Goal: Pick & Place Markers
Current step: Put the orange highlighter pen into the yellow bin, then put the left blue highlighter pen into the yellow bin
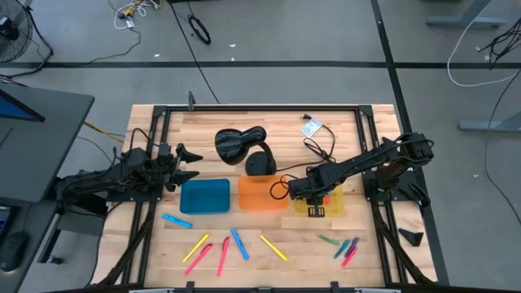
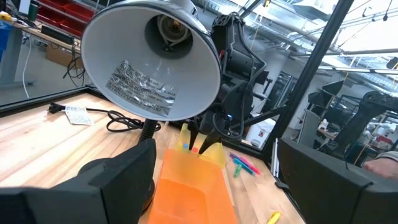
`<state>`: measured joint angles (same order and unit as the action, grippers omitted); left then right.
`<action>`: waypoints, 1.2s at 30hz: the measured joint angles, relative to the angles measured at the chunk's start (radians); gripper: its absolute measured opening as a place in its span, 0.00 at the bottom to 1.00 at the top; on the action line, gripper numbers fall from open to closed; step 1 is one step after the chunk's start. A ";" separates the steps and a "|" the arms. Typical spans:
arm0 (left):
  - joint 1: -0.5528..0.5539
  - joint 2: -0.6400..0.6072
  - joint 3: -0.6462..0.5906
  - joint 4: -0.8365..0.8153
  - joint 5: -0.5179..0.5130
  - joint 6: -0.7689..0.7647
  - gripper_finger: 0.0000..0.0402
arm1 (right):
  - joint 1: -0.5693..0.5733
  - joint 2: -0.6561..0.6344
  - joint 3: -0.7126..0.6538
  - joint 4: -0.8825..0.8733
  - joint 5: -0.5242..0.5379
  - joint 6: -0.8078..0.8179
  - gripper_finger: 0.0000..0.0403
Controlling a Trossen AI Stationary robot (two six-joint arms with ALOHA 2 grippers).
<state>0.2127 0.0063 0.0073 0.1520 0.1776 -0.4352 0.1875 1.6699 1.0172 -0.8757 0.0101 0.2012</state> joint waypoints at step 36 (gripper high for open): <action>0.000 0.000 0.000 0.000 0.000 0.000 0.85 | 0.000 -0.074 0.001 -0.024 0.000 -0.031 0.32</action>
<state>0.2131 0.0060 0.0071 0.1520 0.1776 -0.4354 0.1879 1.5958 1.0180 -0.8999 0.0105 0.1706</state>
